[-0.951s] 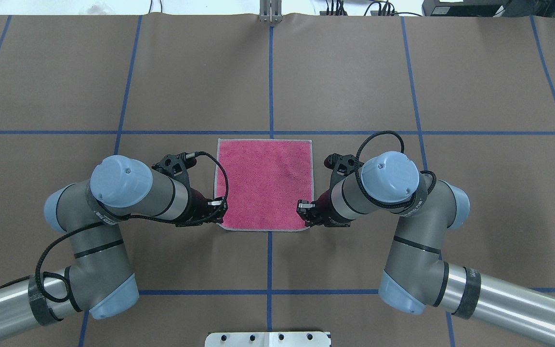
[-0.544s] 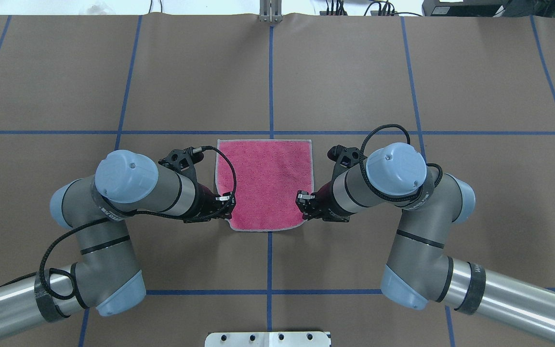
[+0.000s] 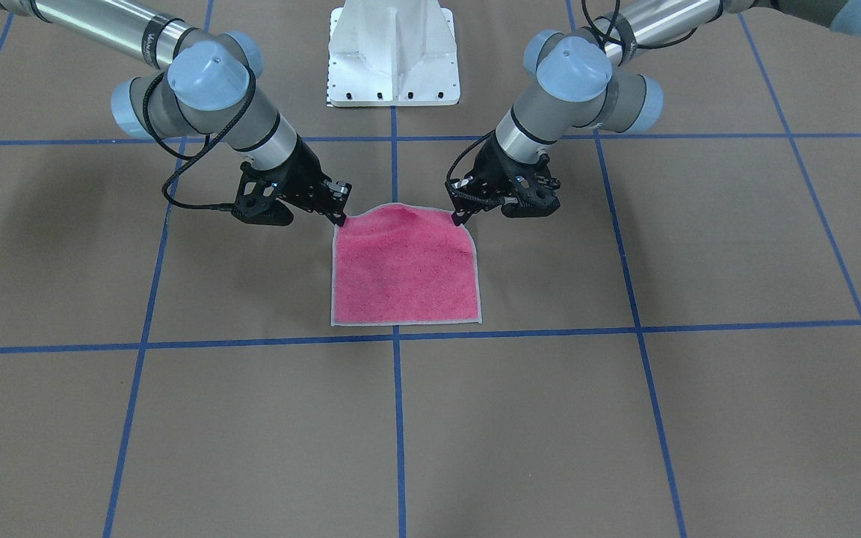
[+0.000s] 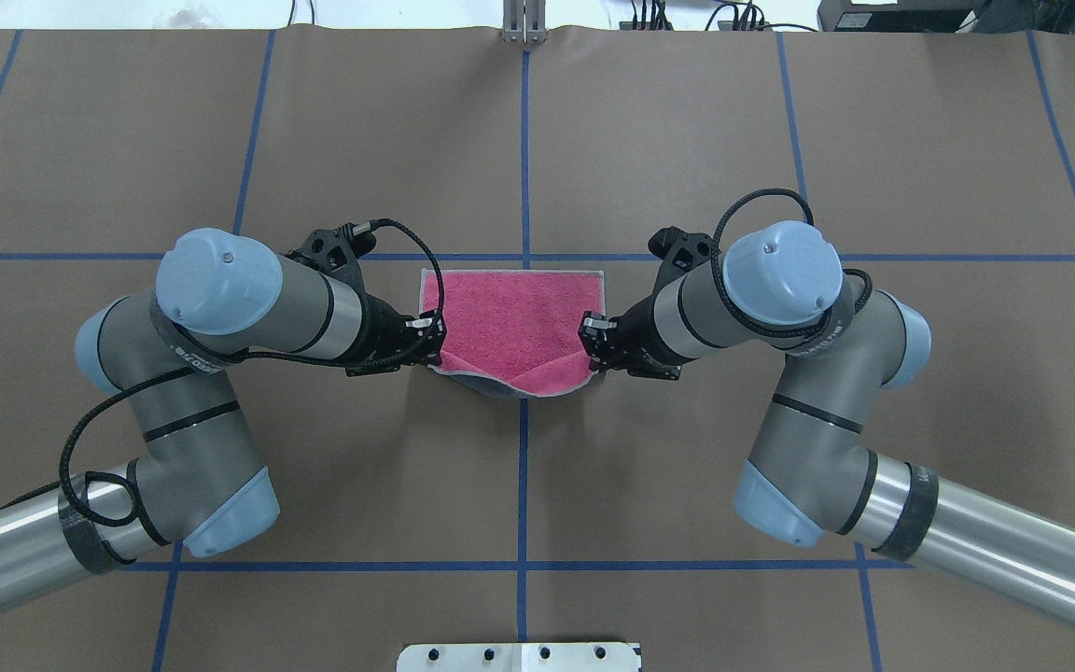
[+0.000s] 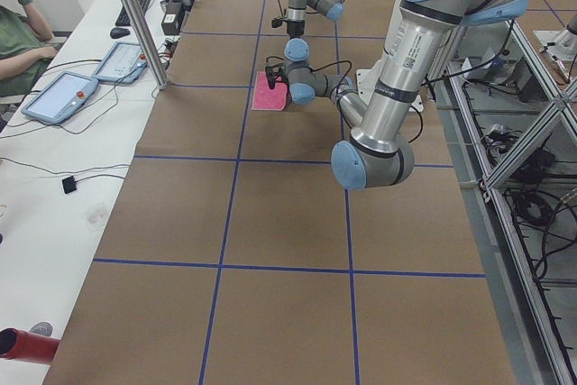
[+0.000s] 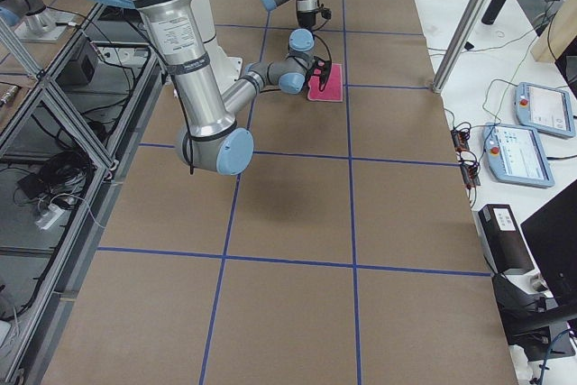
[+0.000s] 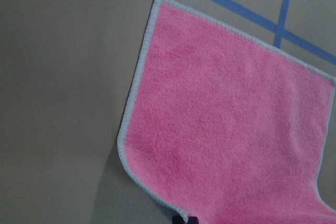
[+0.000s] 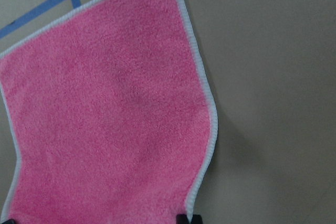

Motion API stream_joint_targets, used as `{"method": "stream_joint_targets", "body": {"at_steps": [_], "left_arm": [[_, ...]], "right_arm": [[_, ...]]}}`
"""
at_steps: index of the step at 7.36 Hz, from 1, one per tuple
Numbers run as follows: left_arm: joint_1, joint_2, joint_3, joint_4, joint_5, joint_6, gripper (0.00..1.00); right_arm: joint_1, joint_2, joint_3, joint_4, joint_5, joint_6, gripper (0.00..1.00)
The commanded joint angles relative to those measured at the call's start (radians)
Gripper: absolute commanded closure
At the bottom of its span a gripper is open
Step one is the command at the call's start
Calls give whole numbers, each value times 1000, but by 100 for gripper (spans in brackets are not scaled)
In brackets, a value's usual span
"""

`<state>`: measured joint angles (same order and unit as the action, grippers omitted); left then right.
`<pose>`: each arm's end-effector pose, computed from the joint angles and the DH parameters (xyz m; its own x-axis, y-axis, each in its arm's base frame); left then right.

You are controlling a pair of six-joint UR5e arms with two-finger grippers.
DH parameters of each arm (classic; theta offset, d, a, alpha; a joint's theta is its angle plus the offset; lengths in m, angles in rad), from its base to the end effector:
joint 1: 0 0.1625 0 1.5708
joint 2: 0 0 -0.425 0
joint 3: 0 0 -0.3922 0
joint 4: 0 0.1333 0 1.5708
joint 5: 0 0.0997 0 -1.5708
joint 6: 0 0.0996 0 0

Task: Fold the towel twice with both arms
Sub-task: 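Grasp the towel edges with both grippers and lift them up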

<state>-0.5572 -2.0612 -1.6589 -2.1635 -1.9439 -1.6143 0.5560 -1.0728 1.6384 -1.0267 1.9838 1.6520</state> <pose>0.5027 -0.4275 0.2672 0.3209 -0.2476 -0.9142 0.2216 0.9581 -0.1817 -0.5115 -0.4277 0.2770 0.3622 0.3125 0.8781 -0.2082 0.9454 -0.2506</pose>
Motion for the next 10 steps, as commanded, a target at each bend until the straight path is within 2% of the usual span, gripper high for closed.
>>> {"method": "stream_joint_targets", "body": {"at_steps": [1, 5, 7, 10], "left_arm": [[-29, -37, 60, -4, 0, 1, 100], [-78, -74, 139, -4, 0, -1, 100], [-82, -74, 159, -6, 2, -1, 100], [-79, -74, 166, -6, 2, -3, 100]], "right_arm": [[34, 62, -77, 0, -2, -1, 100], [71, 62, -121, 16, -3, -11, 100], [90, 74, -230, 137, -5, -11, 100], [96, 96, -232, 137, -5, -6, 100]]}}
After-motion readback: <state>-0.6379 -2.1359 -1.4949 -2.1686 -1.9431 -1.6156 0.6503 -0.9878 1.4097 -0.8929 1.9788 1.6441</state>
